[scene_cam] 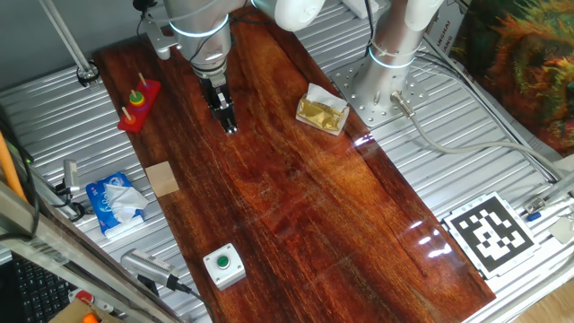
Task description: Take out one Hanoi block and throw it aside
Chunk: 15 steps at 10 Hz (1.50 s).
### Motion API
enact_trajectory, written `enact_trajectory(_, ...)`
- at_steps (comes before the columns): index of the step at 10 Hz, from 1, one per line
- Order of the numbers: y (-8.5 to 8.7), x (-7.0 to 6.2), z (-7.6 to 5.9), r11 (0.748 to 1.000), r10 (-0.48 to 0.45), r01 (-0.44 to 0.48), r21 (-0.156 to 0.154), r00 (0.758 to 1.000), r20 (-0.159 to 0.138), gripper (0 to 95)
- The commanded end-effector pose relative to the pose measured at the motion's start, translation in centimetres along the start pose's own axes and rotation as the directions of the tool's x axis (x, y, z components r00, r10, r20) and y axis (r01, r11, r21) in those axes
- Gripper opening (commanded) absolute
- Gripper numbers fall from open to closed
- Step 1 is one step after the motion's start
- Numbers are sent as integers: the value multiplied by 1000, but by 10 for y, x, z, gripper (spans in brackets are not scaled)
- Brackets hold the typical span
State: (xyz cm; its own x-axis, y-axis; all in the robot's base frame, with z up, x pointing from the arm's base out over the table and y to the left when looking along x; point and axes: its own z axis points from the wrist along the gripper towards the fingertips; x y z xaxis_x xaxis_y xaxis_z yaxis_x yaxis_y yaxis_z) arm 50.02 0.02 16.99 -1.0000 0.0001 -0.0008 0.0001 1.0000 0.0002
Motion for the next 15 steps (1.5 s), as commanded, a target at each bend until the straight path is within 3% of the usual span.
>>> enact_trajectory(1, 15, 1, 0, 997, 24, -15, -70, 993, 118, 0)
enact_trajectory(2, 26, 2, 0, 992, 35, -21, -125, 993, 110, 0)
enact_trajectory(5, 48, 7, -1, 997, 20, -12, -77, 994, 110, 0)
enact_trajectory(6, 48, 7, -1, 997, 22, -14, -72, 994, 109, 0)
enact_trajectory(8, 48, 7, -1, 999, 16, -13, -31, 996, 90, 0)
enact_trajectory(15, 48, 6, -1, 999, 34, -33, -10, 995, 91, 0)
